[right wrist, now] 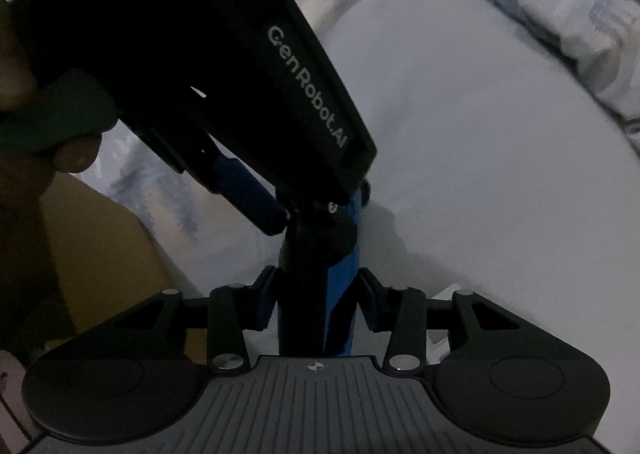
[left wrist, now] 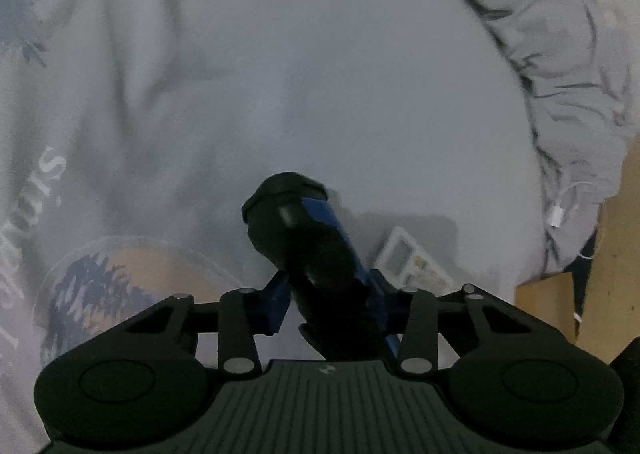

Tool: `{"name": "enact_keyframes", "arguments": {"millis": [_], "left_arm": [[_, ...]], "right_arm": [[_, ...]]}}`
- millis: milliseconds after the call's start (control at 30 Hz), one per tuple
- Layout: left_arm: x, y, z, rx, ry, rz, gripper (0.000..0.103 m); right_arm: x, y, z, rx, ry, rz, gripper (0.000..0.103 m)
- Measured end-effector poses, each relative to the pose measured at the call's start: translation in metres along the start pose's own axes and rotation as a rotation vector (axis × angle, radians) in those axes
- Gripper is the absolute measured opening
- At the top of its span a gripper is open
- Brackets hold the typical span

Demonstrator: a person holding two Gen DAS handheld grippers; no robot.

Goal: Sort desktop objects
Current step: 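Lift the shaver with the right gripper and carry it toward the box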

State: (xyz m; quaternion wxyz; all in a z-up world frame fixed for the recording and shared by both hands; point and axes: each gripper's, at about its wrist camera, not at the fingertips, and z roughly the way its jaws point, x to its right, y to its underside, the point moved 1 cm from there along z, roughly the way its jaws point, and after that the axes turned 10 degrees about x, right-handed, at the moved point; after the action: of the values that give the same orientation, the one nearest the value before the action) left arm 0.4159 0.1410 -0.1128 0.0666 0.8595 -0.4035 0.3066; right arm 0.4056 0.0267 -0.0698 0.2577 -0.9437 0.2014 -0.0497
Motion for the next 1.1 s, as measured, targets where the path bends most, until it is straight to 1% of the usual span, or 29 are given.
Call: {"name": "enact_keyframes", "arguments": {"millis": [100, 133, 300, 367, 500, 633, 733, 967, 1067, 1100], "left_arm": [[0.009, 0.009, -0.012, 0.019, 0.013, 0.015, 0.045], [0.002, 0.009, -0.021, 0.023, 0.014, 0.017, 0.045], [0.001, 0.018, -0.035, 0.02, 0.02, 0.023, 0.044], [0.003, 0.021, -0.041, 0.03, 0.02, 0.029, 0.044], [-0.009, 0.027, -0.063, 0.053, 0.025, 0.026, 0.046], [-0.011, 0.034, -0.081, 0.084, 0.028, 0.048, 0.046], [-0.01, 0.039, -0.096, 0.097, 0.04, 0.064, 0.047], [-0.005, 0.053, -0.136, 0.139, 0.087, 0.089, 0.047], [-0.004, 0.062, -0.157, 0.178, 0.101, 0.116, 0.05], [-0.004, 0.066, -0.164, 0.197, 0.107, 0.128, 0.052]], "right_arm": [[-0.003, -0.011, -0.018, 0.027, 0.004, -0.004, 0.045], [-0.005, -0.011, -0.023, 0.03, 0.006, -0.012, 0.044], [-0.026, -0.013, -0.037, 0.02, 0.025, -0.046, 0.044], [-0.035, -0.016, -0.043, 0.02, 0.03, -0.056, 0.044], [-0.046, -0.02, -0.058, 0.041, 0.055, -0.059, 0.044], [-0.048, -0.02, -0.079, 0.096, 0.083, -0.032, 0.044], [-0.051, -0.021, -0.094, 0.127, 0.084, -0.012, 0.044], [-0.068, -0.024, -0.14, 0.199, 0.107, -0.011, 0.044], [-0.071, -0.024, -0.161, 0.241, 0.109, 0.002, 0.044], [-0.07, -0.026, -0.167, 0.255, 0.109, 0.008, 0.044]]}}
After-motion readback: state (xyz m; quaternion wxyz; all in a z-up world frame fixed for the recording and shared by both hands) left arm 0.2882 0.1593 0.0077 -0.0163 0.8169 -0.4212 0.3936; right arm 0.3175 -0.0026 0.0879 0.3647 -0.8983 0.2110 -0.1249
